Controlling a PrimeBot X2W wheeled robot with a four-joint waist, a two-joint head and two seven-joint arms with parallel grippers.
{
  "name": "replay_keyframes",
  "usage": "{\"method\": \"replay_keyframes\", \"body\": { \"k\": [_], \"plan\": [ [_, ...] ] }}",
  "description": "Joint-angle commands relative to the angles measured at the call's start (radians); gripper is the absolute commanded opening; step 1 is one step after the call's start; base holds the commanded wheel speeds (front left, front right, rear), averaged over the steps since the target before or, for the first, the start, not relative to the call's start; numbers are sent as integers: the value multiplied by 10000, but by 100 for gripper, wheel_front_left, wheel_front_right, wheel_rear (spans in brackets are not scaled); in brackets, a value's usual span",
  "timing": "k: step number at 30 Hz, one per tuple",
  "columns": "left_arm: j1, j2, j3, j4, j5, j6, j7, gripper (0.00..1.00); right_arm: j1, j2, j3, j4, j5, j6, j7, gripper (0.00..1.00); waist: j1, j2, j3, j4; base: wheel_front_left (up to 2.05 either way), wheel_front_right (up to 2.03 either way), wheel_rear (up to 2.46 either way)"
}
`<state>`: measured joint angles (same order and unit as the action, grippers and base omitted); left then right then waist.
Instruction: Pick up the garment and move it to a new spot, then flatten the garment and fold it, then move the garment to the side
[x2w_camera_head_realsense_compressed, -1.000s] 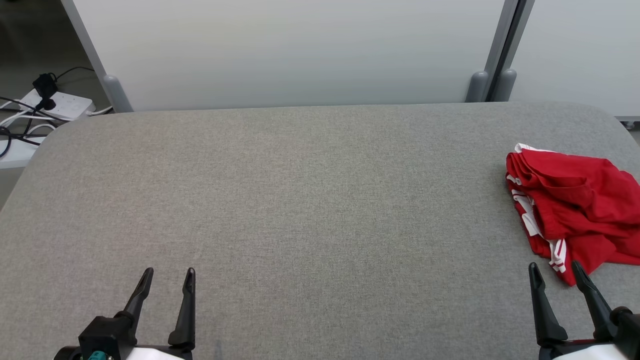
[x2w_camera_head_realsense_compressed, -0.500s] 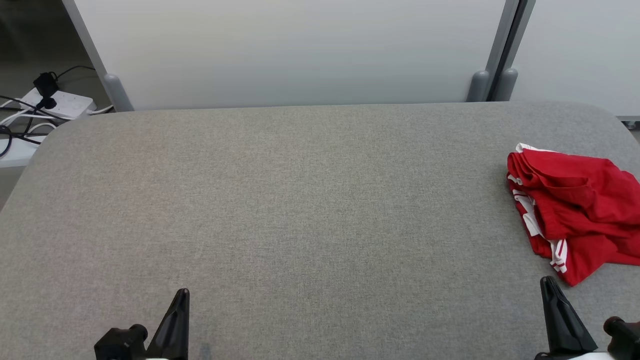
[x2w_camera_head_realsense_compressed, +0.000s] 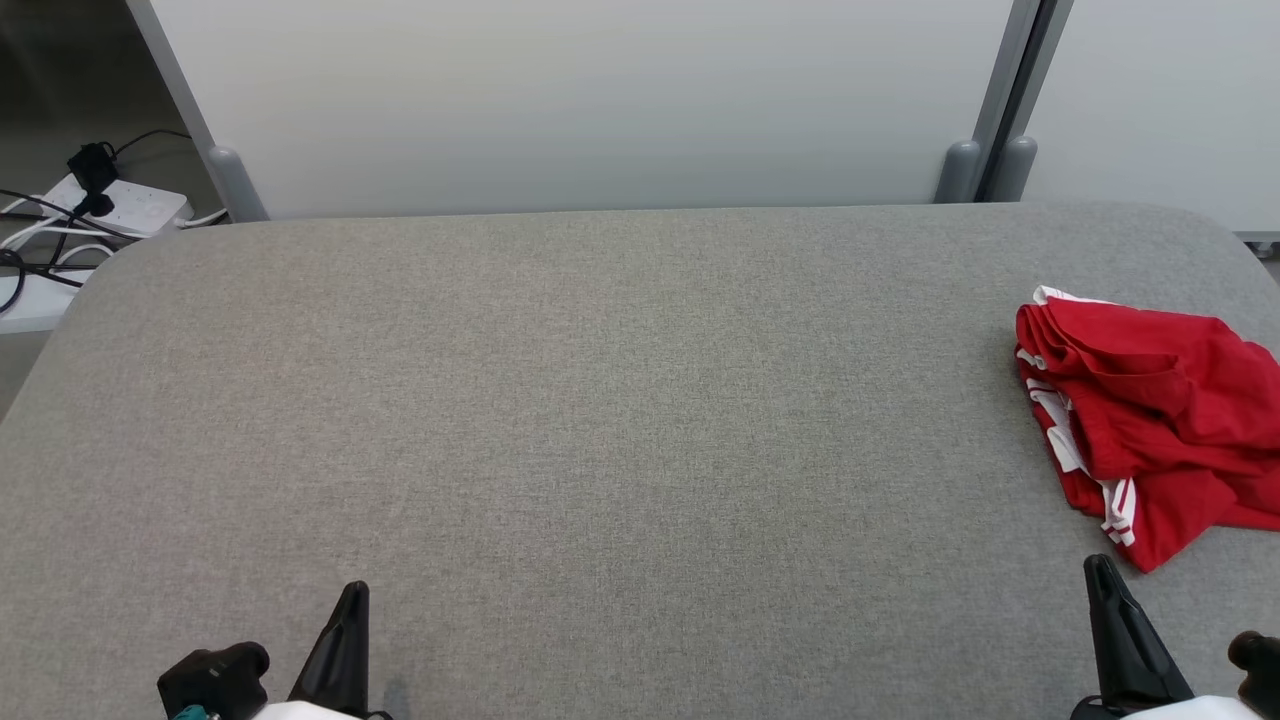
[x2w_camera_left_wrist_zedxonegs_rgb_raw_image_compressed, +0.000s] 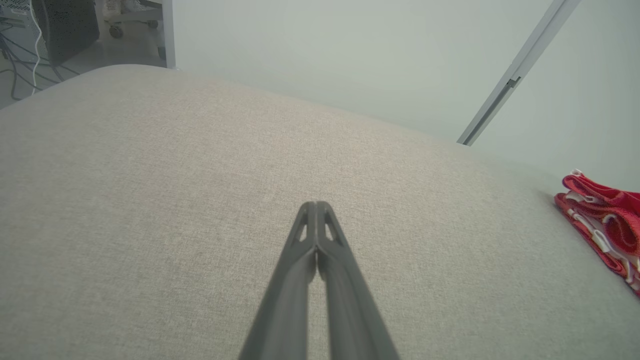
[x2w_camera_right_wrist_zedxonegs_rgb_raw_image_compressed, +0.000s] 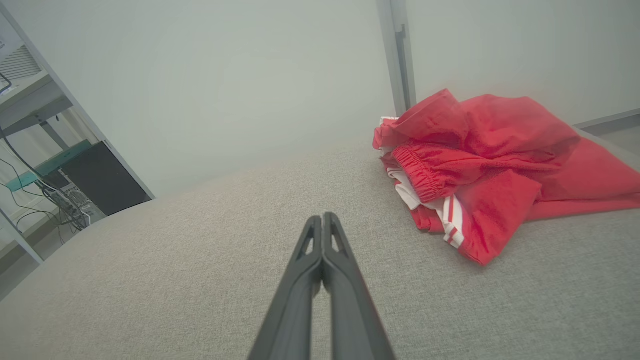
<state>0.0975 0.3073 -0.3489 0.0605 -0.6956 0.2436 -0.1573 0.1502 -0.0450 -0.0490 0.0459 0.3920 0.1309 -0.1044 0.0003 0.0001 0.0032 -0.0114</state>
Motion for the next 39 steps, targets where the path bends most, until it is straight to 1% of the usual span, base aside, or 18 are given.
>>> {"method": "replay_keyframes", "body": {
  "k": [1, 39],
  "plan": [
    [-443, 122, 292, -153, -286, -144, 16, 0, -364, -205, 42, -191, 369, 0, 67, 0, -2, -1, 0, 3, 0, 0, 0],
    [-1029, -779, 1763, 582, -3605, -1462, 909, 0, -1156, -303, 3, 592, 4851, -1, 665, 0, -2, -1, 0, 44, 0, 0, 0]
  ]
}}
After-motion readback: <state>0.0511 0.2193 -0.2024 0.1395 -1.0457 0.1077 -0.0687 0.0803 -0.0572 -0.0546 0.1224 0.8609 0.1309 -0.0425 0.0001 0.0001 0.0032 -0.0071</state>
